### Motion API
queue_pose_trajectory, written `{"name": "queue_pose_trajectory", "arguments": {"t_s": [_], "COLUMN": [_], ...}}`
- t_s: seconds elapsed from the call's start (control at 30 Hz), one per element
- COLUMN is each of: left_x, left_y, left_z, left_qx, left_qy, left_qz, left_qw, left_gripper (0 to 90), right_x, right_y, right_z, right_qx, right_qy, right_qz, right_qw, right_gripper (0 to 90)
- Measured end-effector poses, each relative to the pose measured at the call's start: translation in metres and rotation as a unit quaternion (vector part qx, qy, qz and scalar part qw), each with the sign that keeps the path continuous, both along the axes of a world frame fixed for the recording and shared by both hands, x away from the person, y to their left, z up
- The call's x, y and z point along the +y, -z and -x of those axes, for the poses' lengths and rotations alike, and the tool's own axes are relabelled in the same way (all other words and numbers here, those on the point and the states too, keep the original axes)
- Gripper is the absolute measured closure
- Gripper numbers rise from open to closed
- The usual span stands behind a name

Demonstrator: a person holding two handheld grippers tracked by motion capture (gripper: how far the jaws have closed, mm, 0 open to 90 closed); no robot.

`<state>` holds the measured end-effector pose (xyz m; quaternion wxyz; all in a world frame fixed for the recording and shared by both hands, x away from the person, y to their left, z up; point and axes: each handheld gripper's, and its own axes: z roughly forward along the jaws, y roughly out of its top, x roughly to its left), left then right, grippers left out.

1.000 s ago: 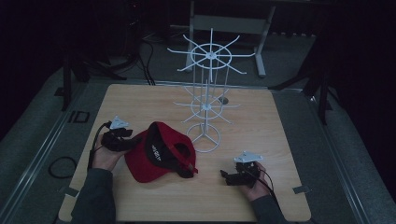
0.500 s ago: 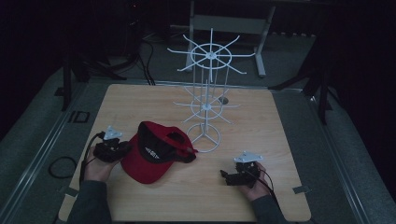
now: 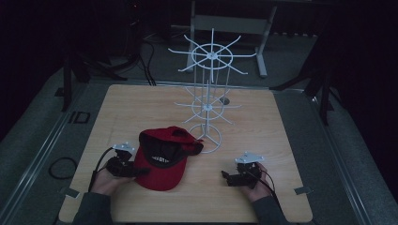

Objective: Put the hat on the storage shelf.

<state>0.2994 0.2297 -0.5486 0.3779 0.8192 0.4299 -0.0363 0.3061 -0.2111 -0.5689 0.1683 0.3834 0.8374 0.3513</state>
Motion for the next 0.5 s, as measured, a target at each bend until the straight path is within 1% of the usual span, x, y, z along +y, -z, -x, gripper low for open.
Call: {"name": "queue_pose_trajectory", "arguments": {"t_s": [0.03, 0.07, 0.1, 0.17, 0.23, 0.27, 0.3, 0.33, 0.37, 0.4, 0.43, 0.47, 0.5], "left_x": [-0.002, -0.002, -0.006, -0.007, -0.01, -0.01, -0.012, -0.011, -0.011, -0.01, -0.009, -0.006, -0.004], "left_y": [0.001, 0.001, 0.002, 0.003, 0.005, 0.005, 0.005, 0.002, 0.002, -0.003, -0.005, -0.008, -0.01], "left_z": [0.001, 0.001, 0.005, 0.008, 0.011, 0.011, 0.013, 0.014, 0.014, 0.015, 0.015, 0.015, 0.015], "left_qx": [0.004, 0.004, 0.005, 0.009, 0.015, 0.015, 0.015, 0.009, 0.009, -0.007, -0.012, -0.023, -0.029], "left_qy": [0.006, 0.006, 0.021, 0.024, 0.034, 0.034, 0.033, 0.032, 0.032, 0.024, 0.02, 0.013, 0.005], "left_qz": [0.005, 0.005, 0.006, 0.007, 0.01, 0.01, 0.015, 0.022, 0.022, 0.025, 0.026, 0.027, 0.028], "left_qw": [1.0, 1.0, 0.9997, 0.9997, 0.9992, 0.9992, 0.9992, 0.9992, 0.9992, 0.9994, 0.9994, 0.9993, 0.9992], "left_gripper": [60.9, 61.1, 60.9, 60.4, 60.0, 60.2, 62.0, 64.1, 67.9, 70.6, 72.2, 74.0, 76.2], "right_x": [0.0, 0.0, 0.0, 0.0, 0.0, 0.0, 0.0, 0.0, 0.0, 0.0, 0.0, 0.0, 0.0], "right_y": [0.0, 0.0, 0.0, 0.0, 0.0, 0.0, 0.0, 0.0, 0.0, 0.0, 0.0, 0.0, 0.0], "right_z": [0.0, 0.0, 0.0, 0.0, 0.0, 0.0, 0.0, 0.0, 0.0, 0.0, 0.0, 0.0, 0.0], "right_qx": [0.0, 0.0, 0.0, 0.0, 0.0, 0.0, 0.0, 0.0, 0.0, 0.0, 0.0, 0.0, 0.0], "right_qy": [0.0, 0.0, 0.0, 0.0, 0.0, 0.0, 0.0, 0.0, 0.0, 0.0, 0.0, 0.0, 0.0], "right_qz": [0.0, 0.0, 0.0, 0.0, 0.0, 0.0, 0.0, 0.0, 0.0, 0.0, 0.0, 0.0, 0.0], "right_qw": [1.0, 1.0, 1.0, 1.0, 1.0, 1.0, 1.0, 1.0, 1.0, 1.0, 1.0, 1.0, 1.0], "right_gripper": [12.8, 12.8, 12.8, 12.8, 12.8, 12.8, 12.8, 12.8, 12.8, 12.8, 12.8, 12.8, 12.8]}}
